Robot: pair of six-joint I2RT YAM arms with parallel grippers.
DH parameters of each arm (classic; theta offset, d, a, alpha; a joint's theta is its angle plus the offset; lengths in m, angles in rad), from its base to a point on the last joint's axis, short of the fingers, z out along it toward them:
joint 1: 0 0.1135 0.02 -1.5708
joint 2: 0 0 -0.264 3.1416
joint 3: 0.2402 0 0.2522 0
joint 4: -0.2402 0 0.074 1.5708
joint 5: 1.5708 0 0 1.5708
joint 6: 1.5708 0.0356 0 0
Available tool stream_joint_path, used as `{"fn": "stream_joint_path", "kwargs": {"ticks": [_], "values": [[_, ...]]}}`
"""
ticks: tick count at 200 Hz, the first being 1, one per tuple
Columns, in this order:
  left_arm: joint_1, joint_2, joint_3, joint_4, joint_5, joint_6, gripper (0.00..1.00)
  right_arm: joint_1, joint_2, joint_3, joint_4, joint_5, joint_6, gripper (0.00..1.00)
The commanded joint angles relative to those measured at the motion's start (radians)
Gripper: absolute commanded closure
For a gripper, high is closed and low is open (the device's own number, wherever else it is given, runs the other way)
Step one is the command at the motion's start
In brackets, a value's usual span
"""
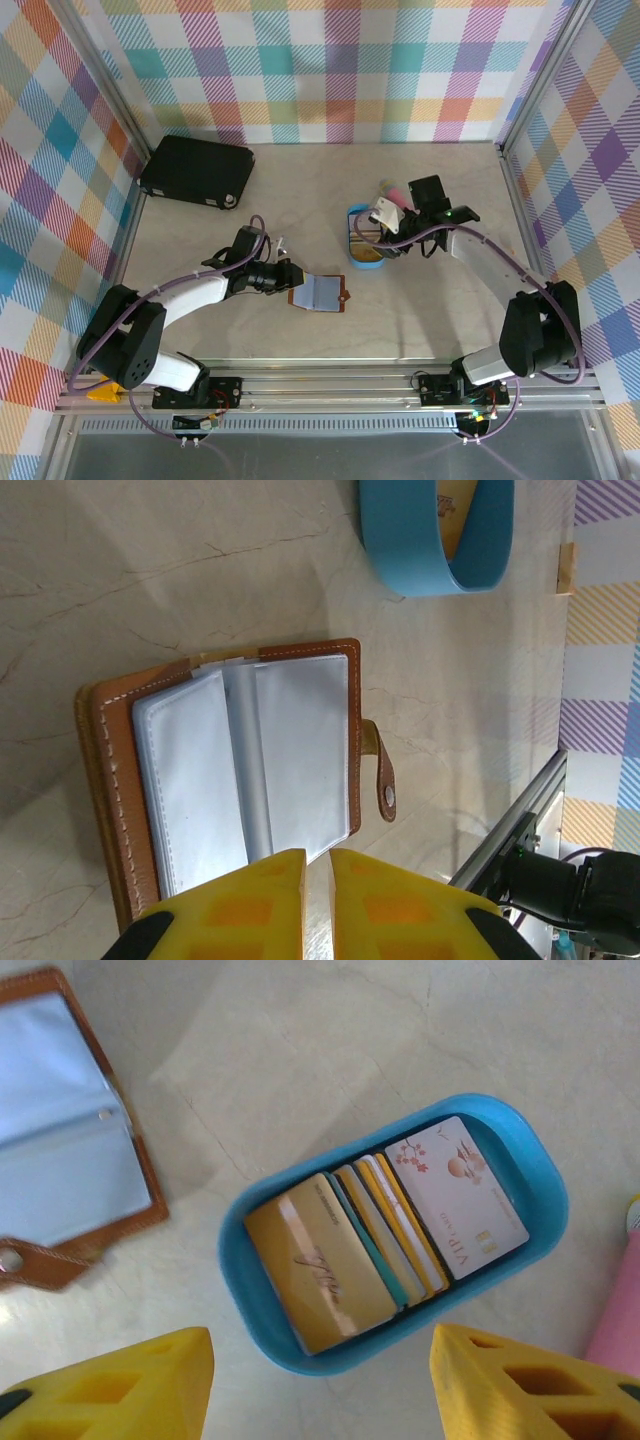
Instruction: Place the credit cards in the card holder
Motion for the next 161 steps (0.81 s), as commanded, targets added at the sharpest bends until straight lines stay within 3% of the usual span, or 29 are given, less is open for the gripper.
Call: {"fn": "stream_joint_path", "kwargs": {"ticks": [1, 20, 65, 95, 161], "values": [[0.013, 0.009, 0.023, -0.024, 0.036, 0.031, 0.86, -0.014, 0.05, 0.01, 0.006, -0.122, -0.262, 0.4], [0.018, 0.01, 0.025, -0.034, 0.038, 0.04, 0.85, -0.025, 0.14, 0.082, -0.06, -0.134, -0.335, 0.41], [0.027, 0.019, 0.032, -0.029, 0.055, 0.038, 0.85, -0.022, 0.295, 0.167, -0.01, -0.091, -0.41, 0.45], [0.029, 0.022, 0.029, -0.024, 0.063, 0.033, 0.85, -0.004, 0.374, 0.219, -0.011, -0.019, -0.405, 0.41], [0.036, 0.012, 0.033, -0.064, 0.037, 0.046, 0.85, 0.003, 0.426, 0.233, -0.005, 0.002, -0.446, 0.4]]}}
